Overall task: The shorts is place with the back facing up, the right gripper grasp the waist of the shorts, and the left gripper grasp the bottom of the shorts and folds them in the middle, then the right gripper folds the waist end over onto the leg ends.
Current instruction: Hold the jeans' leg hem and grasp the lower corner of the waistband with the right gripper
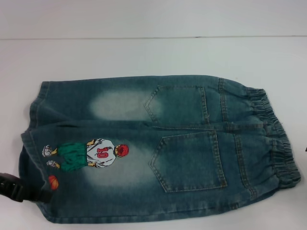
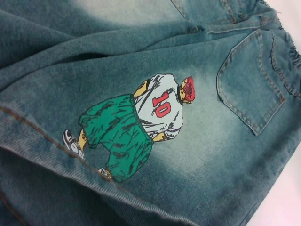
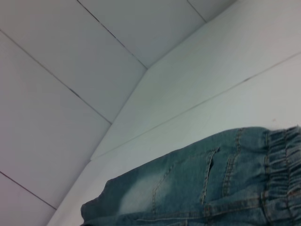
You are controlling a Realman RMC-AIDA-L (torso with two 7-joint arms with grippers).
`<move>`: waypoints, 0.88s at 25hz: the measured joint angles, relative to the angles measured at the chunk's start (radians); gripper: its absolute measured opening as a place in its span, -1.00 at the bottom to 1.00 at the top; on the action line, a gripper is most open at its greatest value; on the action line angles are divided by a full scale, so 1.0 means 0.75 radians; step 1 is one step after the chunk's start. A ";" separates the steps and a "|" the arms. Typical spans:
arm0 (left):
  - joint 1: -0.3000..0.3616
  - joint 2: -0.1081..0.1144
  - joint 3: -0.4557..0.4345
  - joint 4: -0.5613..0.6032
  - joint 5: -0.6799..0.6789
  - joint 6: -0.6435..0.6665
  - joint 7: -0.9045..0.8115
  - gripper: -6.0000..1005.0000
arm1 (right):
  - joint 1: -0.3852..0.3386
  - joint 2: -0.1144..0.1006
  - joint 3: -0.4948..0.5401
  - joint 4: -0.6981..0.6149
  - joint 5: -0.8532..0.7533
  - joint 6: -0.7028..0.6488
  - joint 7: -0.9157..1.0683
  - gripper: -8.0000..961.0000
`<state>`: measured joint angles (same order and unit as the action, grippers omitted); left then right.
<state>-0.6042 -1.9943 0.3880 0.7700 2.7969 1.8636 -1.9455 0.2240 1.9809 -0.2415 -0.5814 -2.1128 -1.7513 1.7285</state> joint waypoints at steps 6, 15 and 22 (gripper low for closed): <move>0.000 0.000 0.000 0.000 -0.008 0.000 -0.001 -0.98 | 0.004 -0.003 -0.021 0.012 -0.006 0.015 0.073 0.88; 0.000 0.000 0.001 0.000 -0.027 -0.003 0.006 -0.98 | -0.007 0.008 -0.023 0.033 -0.063 0.085 0.052 0.88; 0.000 0.001 -0.001 -0.006 -0.029 -0.011 0.008 -0.98 | -0.015 0.003 -0.020 0.044 -0.111 0.121 0.065 0.88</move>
<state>-0.6044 -1.9937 0.3872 0.7655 2.7750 1.8550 -1.9395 0.2127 1.9834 -0.2561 -0.5482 -2.1958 -1.6609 1.7769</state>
